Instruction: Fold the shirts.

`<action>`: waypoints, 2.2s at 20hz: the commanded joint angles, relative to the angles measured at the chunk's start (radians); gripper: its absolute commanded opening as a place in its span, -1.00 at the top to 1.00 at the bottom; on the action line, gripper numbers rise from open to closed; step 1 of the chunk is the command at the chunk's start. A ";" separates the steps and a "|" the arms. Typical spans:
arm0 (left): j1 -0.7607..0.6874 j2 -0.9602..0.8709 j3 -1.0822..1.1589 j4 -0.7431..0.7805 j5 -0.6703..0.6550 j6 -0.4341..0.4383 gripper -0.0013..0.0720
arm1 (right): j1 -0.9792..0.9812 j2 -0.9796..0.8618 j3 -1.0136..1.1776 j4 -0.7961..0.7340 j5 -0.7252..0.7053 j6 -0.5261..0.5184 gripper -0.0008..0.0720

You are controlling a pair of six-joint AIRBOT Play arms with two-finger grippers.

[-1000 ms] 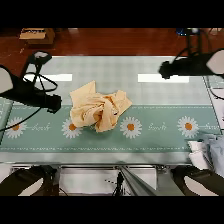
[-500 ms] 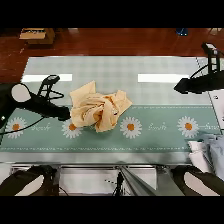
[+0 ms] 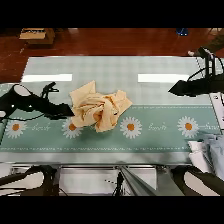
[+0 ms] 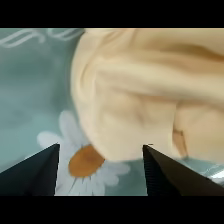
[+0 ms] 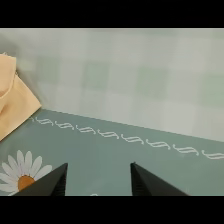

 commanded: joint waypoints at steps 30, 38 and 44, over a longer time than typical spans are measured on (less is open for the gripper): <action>0.003 0.012 0.009 -0.146 0.035 0.106 0.92 | 0.517 -0.312 -0.341 0.724 -0.687 0.047 -0.37; 0.003 0.014 0.010 -0.261 0.034 0.152 0.92 | 0.631 -0.395 -0.257 0.756 -0.825 0.134 0.31; 0.009 0.058 0.049 -0.261 0.035 0.182 0.92 | 0.537 -0.353 -0.115 0.655 -0.708 0.098 0.90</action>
